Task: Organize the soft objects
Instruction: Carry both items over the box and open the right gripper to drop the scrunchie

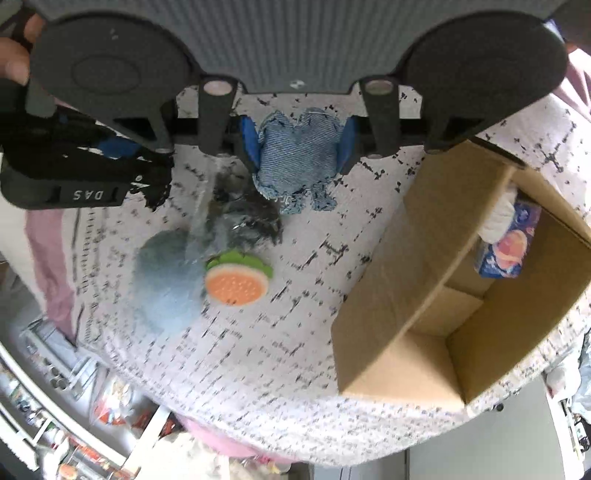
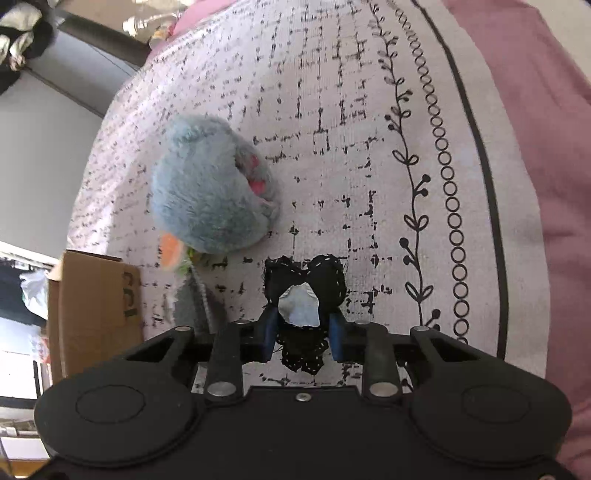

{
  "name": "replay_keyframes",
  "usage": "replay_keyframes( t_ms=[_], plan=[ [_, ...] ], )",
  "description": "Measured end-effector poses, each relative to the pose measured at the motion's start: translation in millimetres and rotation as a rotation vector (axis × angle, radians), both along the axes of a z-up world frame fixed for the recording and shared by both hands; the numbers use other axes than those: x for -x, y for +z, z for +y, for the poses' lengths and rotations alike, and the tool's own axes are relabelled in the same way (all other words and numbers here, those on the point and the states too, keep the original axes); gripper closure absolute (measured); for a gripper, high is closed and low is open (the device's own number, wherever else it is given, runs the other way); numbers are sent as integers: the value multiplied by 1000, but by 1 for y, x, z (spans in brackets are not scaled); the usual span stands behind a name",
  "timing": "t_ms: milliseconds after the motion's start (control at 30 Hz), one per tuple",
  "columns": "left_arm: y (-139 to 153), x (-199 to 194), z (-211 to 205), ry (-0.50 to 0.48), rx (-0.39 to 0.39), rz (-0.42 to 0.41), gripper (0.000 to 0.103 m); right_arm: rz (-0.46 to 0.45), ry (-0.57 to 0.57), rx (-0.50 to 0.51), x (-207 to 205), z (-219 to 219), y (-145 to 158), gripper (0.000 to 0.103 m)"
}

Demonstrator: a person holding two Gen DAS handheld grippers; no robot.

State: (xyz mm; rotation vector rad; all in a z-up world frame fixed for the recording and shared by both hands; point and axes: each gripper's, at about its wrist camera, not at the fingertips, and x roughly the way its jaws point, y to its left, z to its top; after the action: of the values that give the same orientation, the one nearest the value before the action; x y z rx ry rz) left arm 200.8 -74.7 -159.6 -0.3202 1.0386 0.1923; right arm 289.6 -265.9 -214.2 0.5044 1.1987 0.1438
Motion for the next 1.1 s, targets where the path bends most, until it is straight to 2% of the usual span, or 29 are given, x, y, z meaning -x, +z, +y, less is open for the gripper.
replay_keyframes(
  t_ms=[267, 500, 767, 1100],
  plan=[
    [30, 14, 8, 1, 48, -59, 60, -71, -3, -10, 13, 0, 30, 75],
    [54, 21, 25, 2, 87, -116, 60, -159, -8, -3, 26, 6, 70, 75],
    [85, 31, 51, -11, 90, -181, 60, -231, 24, -13, 36, 38, 109, 75],
    [99, 42, 94, 8, 106, -202, 60, -299, 55, -28, 49, 83, 138, 75]
  ],
)
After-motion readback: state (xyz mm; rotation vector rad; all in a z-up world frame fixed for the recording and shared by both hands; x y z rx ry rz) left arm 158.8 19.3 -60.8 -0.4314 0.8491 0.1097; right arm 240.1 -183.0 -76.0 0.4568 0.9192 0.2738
